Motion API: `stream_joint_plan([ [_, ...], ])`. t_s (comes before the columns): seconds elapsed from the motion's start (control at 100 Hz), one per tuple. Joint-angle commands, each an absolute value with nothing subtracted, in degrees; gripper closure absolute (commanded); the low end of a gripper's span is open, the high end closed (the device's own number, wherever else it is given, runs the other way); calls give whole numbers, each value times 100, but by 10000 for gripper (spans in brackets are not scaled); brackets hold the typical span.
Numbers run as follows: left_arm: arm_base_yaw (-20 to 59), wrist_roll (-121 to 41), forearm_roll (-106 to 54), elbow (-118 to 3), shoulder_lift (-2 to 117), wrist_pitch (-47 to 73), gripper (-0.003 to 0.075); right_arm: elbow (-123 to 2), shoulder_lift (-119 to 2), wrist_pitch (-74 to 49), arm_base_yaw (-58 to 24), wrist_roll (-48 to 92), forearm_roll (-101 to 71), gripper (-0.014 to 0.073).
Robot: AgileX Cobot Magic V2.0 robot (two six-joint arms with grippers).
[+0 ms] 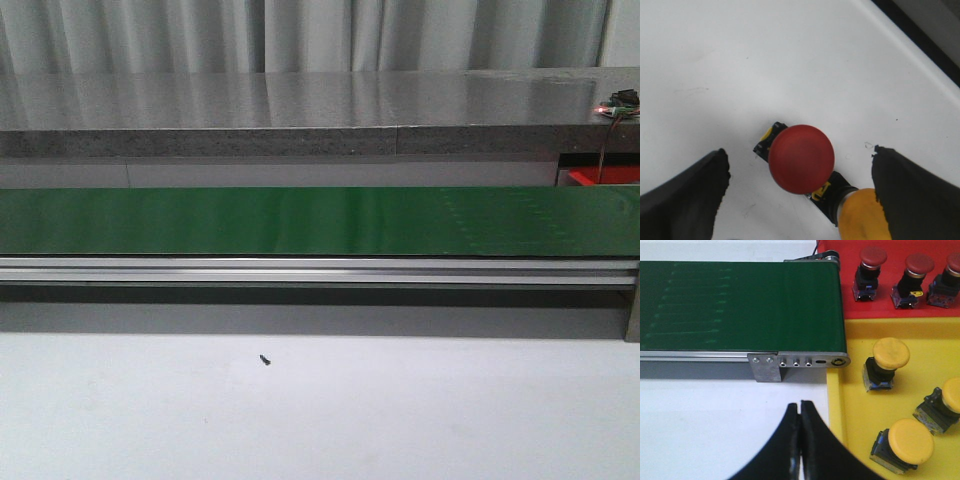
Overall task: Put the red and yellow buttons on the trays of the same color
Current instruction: 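Lift the red button and carry it over the belt end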
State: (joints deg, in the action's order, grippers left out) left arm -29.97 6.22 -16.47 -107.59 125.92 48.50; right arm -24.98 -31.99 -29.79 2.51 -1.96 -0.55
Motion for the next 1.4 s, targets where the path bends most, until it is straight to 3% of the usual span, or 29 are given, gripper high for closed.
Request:
stream_joint_plan([
  [0.0, -2976, 700, -1757, -10966, 12309, 4555, 166, -2642, -3182, -2613, 260, -206, -61, 661],
  [0.59, -2976, 703, -1844, -10966, 12532, 4213, 169, -2642, -3182, -2613, 260, -206, -61, 661],
  [0.66, -2976, 703, -1844, -10966, 12532, 4186, 210, -2642, -3182, -2613, 260, -206, -61, 661],
  [0.77, -2976, 703, -1844, -10966, 12532, 4186, 357, -2642, -3182, -2613, 260, -206, -61, 661],
  [0.9, -2976, 703, -1844, -10966, 12532, 4186, 458, -2642, -3182, -2613, 260, -206, -61, 661],
  [1.39, -2995, 608, -1770, -11301, 12181, 4670, 470, -2642, -3182, -2613, 260, -206, -61, 661],
])
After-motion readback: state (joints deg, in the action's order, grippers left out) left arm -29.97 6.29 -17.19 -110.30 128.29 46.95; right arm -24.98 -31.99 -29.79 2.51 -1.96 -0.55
